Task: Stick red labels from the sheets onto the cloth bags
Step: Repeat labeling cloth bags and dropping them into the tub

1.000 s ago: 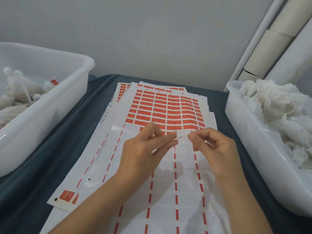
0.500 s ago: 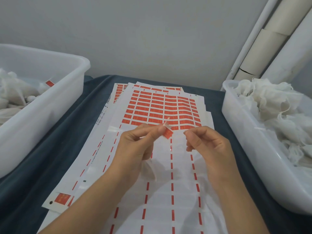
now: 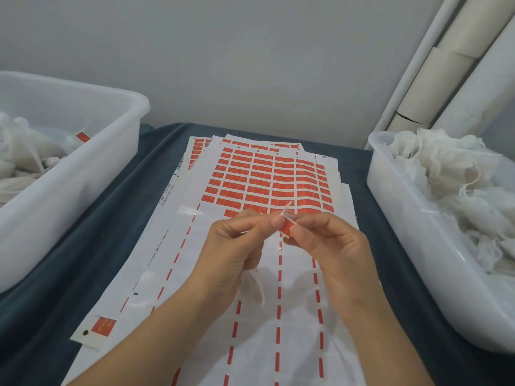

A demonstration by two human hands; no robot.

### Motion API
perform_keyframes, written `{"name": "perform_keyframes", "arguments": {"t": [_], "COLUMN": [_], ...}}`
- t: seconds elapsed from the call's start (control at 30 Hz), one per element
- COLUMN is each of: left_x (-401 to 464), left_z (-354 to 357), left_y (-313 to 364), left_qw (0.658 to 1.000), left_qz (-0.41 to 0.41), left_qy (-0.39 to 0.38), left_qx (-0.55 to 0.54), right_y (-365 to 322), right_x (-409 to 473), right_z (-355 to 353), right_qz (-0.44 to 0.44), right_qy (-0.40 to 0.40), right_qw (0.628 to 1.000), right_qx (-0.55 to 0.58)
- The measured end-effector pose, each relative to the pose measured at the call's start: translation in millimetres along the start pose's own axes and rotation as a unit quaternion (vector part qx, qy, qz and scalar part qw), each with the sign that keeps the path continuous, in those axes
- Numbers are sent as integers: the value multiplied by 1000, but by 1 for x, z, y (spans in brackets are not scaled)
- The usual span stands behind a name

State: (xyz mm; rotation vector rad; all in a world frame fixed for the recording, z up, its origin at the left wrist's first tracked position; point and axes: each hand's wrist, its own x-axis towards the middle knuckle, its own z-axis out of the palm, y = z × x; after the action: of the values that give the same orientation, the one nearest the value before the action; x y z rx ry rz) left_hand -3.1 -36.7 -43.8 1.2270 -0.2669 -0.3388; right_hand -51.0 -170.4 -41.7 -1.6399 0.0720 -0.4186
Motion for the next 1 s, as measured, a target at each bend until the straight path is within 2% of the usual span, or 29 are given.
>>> {"name": "perform_keyframes", "arguments": {"t": [0.67,0.8,0.93,1.0], "left_x": [2,4,1,3], "left_z": [-1,-3,-7,-7], "left_y": [-4,-11,-9,-5], "left_qw": [1000,999,994,996], "left_qz": [-2,-35,-78,-86], "left_qy": [-8,-8,-54,-20], "left_qx": [-1,-25,-45,-32], "right_y": [0,4,4,4], "right_x": [0,-2,-1,1], "right_z": [0,6,8,8], "right_qz": [-22,-35,-13,-14], "right_qy": [-2,-13,-21,-25], "right_qw": [1000,999,998,999], "right_qx": [2,-1,58,41]}}
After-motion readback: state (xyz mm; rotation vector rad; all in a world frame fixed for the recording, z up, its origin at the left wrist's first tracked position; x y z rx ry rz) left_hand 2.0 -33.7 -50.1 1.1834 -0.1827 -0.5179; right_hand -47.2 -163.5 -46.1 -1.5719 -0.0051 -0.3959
